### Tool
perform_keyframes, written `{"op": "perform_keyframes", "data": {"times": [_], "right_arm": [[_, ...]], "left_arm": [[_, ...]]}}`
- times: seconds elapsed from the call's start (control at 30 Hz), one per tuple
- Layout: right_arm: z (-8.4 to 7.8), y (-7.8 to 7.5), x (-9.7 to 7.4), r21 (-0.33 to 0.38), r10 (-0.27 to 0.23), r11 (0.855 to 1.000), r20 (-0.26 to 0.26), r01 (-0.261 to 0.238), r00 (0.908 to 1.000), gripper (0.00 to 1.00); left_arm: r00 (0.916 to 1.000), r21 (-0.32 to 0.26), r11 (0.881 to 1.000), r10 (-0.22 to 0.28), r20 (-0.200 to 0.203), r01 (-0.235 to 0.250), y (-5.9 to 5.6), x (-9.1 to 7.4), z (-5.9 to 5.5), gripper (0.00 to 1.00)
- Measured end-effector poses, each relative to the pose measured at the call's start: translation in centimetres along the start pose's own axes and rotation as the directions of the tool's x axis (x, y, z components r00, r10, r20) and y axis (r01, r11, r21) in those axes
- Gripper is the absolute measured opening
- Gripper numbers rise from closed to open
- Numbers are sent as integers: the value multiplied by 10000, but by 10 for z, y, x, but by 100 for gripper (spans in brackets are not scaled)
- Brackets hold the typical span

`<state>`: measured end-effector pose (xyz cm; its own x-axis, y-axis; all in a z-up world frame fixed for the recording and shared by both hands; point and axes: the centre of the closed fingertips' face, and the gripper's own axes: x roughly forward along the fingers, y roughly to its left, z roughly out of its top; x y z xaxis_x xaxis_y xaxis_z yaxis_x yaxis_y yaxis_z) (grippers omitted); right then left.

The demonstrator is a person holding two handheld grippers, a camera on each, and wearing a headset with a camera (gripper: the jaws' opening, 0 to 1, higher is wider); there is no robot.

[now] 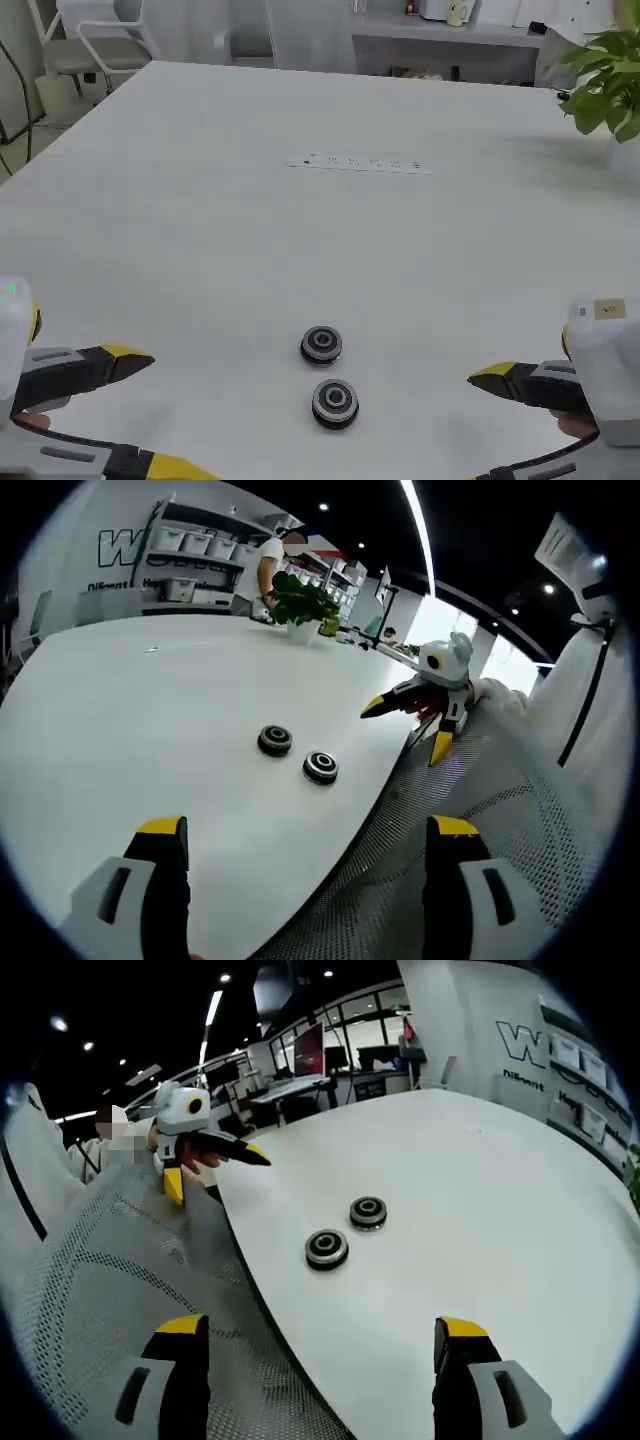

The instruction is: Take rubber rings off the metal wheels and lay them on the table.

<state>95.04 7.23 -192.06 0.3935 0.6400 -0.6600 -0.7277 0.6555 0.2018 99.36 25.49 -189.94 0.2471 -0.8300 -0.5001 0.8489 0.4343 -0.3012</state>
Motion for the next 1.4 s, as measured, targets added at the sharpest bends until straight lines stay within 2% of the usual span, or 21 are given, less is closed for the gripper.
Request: {"op": "perform_keyframes", "data": {"times": [0.5,0.63,0.8,0.9,0.93,1.03,1.17,1.3,1.4], "right_arm": [[-1,0,0,10,29,10000,-51,-29,10000,93],[3,1,-1,88,102,9999,156,-103,9998,92],[7,0,-3,252,81,9996,386,-91,9992,92],[14,-3,-7,580,11,9983,766,-56,9971,90],[16,-3,-7,629,-35,9980,832,-18,9965,90],[21,-5,-11,759,-129,9971,1097,46,9939,90],[27,-8,-16,808,-293,9966,1315,188,9909,90],[35,-12,-24,692,-496,9968,1455,398,9881,90],[42,-12,-31,526,-578,9973,1518,503,9867,90]], "left_arm": [[10000,-53,10000,-38,-39,38,-1,0,-1,97],[10000,8,10000,-76,4,76,-2,0,1,97],[9992,-21,9999,-112,378,113,-2,-2,9,98],[9942,131,9995,-296,1036,284,-8,-5,25,99],[9934,130,9995,-286,1111,273,-7,-6,27,99],[9957,21,10000,-86,922,85,-3,-7,25,99],[9961,598,9981,-227,852,177,-11,-10,32,99],[9981,912,9958,-162,595,108,-11,-10,35,99],[9984,1259,9919,-248,507,182,-16,-11,41,99]]}}
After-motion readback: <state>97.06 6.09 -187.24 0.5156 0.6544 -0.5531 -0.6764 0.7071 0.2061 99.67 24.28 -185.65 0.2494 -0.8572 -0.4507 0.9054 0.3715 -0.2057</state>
